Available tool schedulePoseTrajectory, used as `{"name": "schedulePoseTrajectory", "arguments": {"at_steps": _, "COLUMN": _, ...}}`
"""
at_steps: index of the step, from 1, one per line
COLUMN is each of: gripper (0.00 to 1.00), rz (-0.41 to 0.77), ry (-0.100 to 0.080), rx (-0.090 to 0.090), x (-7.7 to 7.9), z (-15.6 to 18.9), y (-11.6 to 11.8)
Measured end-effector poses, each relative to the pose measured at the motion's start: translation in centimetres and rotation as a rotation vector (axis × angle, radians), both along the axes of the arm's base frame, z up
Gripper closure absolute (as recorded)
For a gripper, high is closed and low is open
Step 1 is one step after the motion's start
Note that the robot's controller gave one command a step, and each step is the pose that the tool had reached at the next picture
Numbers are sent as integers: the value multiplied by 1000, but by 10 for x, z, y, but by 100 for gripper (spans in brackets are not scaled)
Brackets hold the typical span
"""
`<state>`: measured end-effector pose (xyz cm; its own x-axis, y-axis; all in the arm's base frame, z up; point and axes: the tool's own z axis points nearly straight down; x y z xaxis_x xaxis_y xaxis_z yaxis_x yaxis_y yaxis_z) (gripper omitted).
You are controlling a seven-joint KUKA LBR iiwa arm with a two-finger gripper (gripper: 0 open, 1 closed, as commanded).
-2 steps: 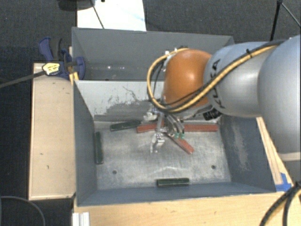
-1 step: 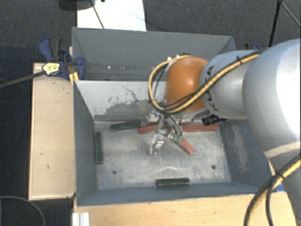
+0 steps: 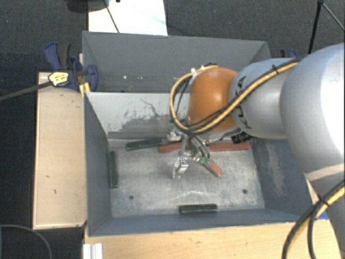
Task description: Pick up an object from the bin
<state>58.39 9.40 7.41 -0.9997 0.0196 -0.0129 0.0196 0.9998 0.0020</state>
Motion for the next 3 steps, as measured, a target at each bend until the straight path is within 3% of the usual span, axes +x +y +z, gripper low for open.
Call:
{"name": "schedulePoseTrajectory", "arguments": {"at_steps": 1, "gripper": 0, "rz": -60, "ry": 8, "rx": 1, "x": 10, "z": 0, "y": -2}}
{"name": "schedulePoseTrajectory", "arguments": {"at_steps": 2, "gripper": 100, "rz": -3, "ry": 1, "rx": 1, "x": 3, "z": 4, "y": 0}}
{"name": "schedulePoseTrajectory", "arguments": {"at_steps": 3, "gripper": 100, "rz": -4, "ry": 1, "rx": 1, "x": 3, "z": 4, "y": 0}}
